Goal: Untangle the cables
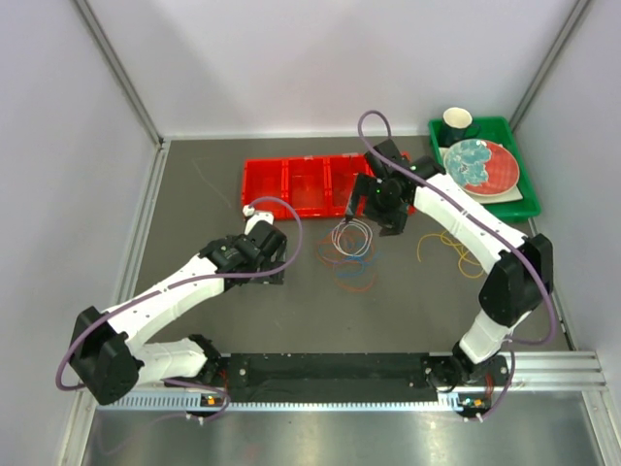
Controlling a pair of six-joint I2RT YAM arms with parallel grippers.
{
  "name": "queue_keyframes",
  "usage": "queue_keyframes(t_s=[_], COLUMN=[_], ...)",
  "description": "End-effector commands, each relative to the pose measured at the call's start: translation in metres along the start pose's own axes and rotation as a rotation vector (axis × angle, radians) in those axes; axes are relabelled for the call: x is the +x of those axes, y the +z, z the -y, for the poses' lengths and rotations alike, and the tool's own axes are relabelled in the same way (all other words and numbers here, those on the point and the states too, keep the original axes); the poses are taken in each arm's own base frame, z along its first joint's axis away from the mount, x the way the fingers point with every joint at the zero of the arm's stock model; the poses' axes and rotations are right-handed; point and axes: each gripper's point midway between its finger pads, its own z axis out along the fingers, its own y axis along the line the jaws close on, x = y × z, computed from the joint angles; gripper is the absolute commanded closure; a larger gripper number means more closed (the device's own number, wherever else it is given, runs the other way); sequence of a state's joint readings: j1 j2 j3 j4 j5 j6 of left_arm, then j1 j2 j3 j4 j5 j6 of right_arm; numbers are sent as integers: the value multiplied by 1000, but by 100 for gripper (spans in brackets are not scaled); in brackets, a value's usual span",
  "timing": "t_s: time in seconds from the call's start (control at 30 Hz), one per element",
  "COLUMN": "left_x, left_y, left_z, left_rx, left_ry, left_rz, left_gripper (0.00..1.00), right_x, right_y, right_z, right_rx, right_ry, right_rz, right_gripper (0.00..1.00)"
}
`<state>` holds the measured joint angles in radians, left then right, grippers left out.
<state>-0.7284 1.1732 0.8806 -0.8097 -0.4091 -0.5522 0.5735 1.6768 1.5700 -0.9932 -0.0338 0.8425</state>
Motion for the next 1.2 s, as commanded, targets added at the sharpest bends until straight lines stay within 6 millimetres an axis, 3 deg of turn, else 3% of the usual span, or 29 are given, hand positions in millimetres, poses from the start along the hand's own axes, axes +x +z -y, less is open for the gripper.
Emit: queue_keyframes(t_s=[0.0,0.17,0.27,0.33,0.57,0.7,0.97,1.17], left_x=[-10,-8,-11,-15,-14,-17,-16,-17], left_y=[-7,-4,-6,-8,-16,-20,-19,-20], left_z=[3,16,27,30,4,4,1,0], left_rx=[15,62,102,110,20,56,35,32], left_ry=[-18,7,9,13,-2,-7,-6,-8], left_rz=[32,-10,-25,-22,33,79,78,83], left_gripper=[6,7,9,10,8,8,8,8], right_x=[5,7,-4,-11,-28,-29,-38,-43], right_y=[-33,-30,-30,-25,-26,-9,14,36], right_z=[32,60,84,113,194,229,270,290], right_rx=[129,205,231,266,436,473,653,643], right_ry=[11,36,96,155,300,328,218,238], right_rz=[45,62,82,86,129,124,85,54], right_gripper=[8,8,8,9,10,11,11,14])
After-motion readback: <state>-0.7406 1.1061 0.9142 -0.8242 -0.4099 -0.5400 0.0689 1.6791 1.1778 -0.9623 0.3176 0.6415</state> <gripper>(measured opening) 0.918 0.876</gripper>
